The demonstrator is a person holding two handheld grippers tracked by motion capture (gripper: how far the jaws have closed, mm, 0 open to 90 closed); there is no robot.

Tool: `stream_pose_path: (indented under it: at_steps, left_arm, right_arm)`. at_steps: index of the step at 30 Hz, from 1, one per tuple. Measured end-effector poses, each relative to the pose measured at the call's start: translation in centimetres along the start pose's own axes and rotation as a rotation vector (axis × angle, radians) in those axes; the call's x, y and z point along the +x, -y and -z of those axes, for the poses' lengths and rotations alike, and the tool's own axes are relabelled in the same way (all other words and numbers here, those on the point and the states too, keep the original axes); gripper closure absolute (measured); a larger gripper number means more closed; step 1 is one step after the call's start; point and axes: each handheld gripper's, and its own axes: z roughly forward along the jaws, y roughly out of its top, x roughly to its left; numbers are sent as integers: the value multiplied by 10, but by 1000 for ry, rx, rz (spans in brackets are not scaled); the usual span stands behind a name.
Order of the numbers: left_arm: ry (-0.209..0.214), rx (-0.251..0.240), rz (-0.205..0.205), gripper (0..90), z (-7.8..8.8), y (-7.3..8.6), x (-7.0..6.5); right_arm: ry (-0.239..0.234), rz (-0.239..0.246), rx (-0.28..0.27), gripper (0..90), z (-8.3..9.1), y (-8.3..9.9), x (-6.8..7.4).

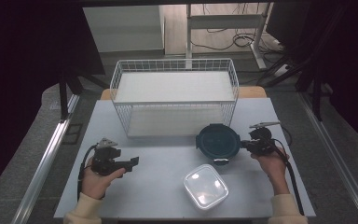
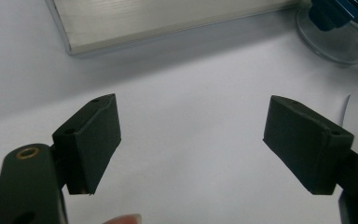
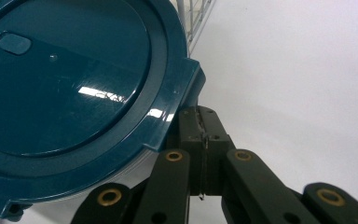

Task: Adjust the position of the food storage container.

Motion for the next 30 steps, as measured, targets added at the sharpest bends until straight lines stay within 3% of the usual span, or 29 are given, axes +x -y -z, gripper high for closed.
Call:
stream_pose_path:
  at_steps: [11, 12, 14, 17, 20, 30]
  left_arm:
    - [3, 3, -7, 185, -2, 0, -3]
    - [4, 0, -8, 185, 0, 0, -2]
    - [4, -1, -6, 184, -1, 0, -2]
    - [4, 2, -7, 185, -1, 0, -2]
    - [4, 3, -6, 184, -3, 0, -3]
    - [3, 7, -7, 184, -3, 0, -3]
  right_arm:
    - [-31, -45, 13, 899, 0, 5, -1]
    - [-40, -50, 43, 898, -2, 9, -3]
    - [-43, -60, 46, 899, -5, 11, -3]
    - [-46, -51, 59, 899, -8, 11, -2]
    - [-86, -41, 63, 899, -11, 10, 6]
    - [-104, -22, 49, 898, -17, 4, 20]
